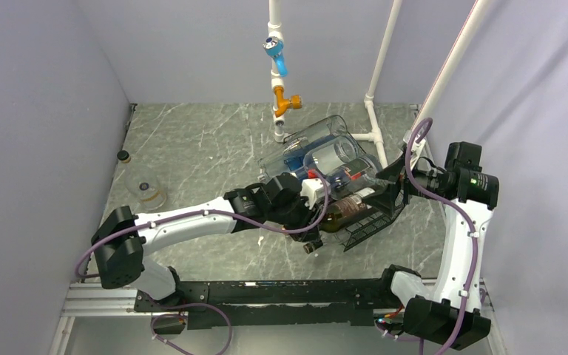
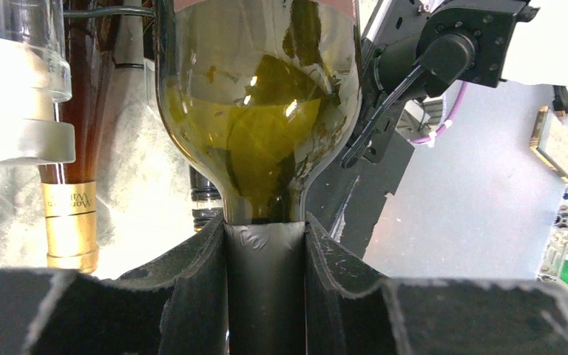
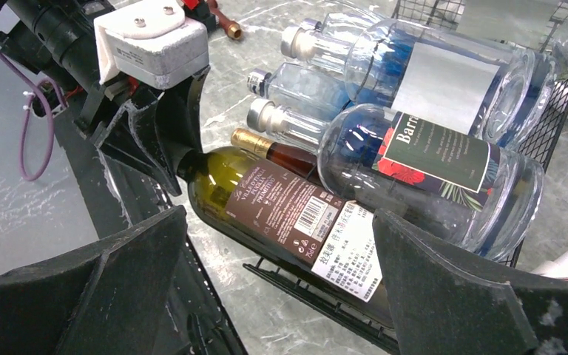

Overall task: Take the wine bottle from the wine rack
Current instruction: Pick up the wine bottle from the wine rack.

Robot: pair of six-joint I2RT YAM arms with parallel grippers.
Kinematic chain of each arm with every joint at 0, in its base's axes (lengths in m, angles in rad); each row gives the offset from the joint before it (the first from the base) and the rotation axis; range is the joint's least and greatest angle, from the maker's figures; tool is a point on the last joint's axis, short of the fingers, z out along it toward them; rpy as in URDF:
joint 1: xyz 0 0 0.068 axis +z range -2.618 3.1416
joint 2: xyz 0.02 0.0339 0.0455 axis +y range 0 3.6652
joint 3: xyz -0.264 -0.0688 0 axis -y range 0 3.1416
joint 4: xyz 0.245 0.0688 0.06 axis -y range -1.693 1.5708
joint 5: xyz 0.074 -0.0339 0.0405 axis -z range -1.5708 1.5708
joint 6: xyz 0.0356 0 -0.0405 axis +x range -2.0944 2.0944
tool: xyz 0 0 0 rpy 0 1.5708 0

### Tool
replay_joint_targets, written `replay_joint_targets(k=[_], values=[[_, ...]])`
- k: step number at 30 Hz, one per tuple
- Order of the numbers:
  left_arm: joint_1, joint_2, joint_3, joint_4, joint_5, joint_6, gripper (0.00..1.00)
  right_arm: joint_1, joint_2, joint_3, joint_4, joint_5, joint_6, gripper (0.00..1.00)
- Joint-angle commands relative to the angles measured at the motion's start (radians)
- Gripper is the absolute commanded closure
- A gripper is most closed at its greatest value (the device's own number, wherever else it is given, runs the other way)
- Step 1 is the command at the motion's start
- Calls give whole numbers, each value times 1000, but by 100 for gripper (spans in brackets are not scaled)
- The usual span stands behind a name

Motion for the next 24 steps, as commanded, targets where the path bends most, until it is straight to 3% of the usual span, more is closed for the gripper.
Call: replay_joint_targets(k=[1, 15, 24], values=[[15, -99, 11, 219, 57, -23, 100, -9, 4, 50, -23, -58, -17, 0], [19, -139, -25, 266, 161, -14, 100, -10, 22, 89, -55, -76, -27, 0], [20, -178, -28, 265, 209, -12, 100, -11, 78, 208, -129, -96, -66, 0]])
